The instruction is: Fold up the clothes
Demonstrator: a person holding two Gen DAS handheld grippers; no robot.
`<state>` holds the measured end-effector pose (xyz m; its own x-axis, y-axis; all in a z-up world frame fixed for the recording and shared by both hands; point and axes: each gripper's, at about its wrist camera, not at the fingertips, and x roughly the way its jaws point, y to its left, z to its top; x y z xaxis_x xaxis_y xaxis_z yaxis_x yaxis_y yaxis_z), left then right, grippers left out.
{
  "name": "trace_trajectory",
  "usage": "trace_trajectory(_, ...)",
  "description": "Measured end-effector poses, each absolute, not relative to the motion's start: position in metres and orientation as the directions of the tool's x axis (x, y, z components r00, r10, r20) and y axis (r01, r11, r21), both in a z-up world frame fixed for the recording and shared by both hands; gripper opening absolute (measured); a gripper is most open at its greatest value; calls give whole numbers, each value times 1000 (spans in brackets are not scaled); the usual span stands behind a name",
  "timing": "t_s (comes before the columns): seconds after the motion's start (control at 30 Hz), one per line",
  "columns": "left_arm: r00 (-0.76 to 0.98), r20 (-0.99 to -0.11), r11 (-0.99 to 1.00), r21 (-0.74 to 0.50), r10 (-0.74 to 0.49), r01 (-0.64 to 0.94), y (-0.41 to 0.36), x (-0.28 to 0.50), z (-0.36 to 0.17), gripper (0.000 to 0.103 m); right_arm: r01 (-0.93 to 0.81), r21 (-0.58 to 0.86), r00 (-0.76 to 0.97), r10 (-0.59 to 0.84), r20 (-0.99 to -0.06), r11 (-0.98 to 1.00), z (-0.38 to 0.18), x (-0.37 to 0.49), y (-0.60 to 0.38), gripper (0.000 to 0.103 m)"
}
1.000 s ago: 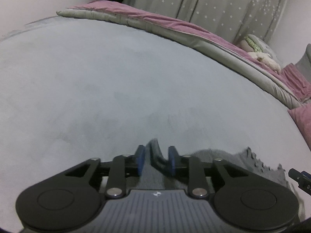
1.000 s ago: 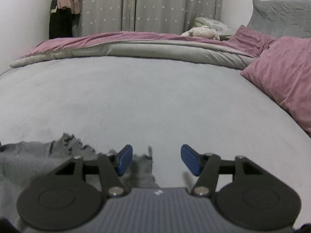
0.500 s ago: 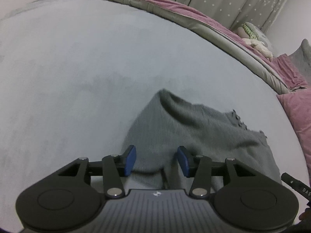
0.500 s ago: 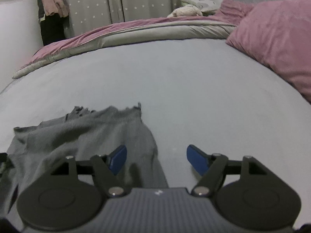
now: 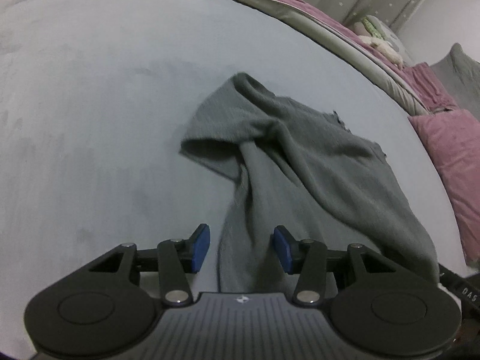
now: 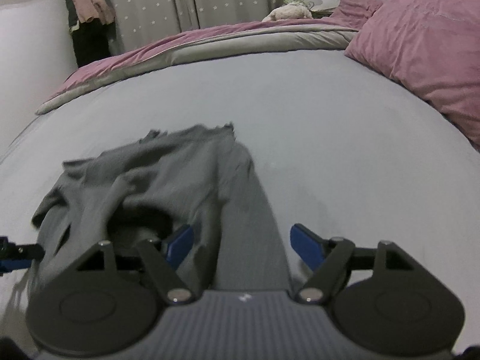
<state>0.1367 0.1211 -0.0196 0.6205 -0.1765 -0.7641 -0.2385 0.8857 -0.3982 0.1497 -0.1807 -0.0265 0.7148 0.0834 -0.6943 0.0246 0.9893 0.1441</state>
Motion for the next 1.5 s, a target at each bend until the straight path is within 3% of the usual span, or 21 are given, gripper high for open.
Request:
trace_trajectory(0.17,611,-765,886,-410,-204,-218,114,121,-22,46,18,164,689,106,-717,986,-31,116,-180,77)
trace_trajectory(0.47,583,-795,952,-284,-166,-116,83,116,-22,44,-26,145,631,129,-765,989,-37,83,-172,81)
trace_trajectory(0.57,579,-799,957,-269,-162,-103,78,117,-23,29,-57,141,591,147,-793,988,-39,83,-162,81)
trace_trajectory(0.63,577,-803,962,-250,-145,-106,77,118,-25,13,-85,79,581,114,-806,993,-41,84,-153,80)
trace_trajectory(0.73,577,-802,954,-272,-153,-125,84,118,-23,6,-103,3,588,63,-806,995,-46,86,-146,65)
trace_trajectory(0.8,582,-800,949,-282,-149,-144,90,118,-22,6,-96,-9,594,50,-803,995,-45,88,-150,49)
trace_trajectory(0.87,598,-795,956,-248,-106,-159,95,119,-18,6,-85,-35,599,23,-801,996,-43,89,-154,23)
trace_trajectory(0.9,607,-790,959,-228,-82,-168,98,119,-16,6,-80,-49,601,9,-799,996,-42,89,-157,17)
trace_trajectory(1.13,654,-754,935,-183,65,-304,145,127,-6,5,-10,-122,637,-88,-766,993,-33,101,-178,12)
trace_trajectory(1.5,660,-697,875,-96,281,-474,195,146,-17,6,192,-99,663,-203,-720,976,-33,122,-240,11)
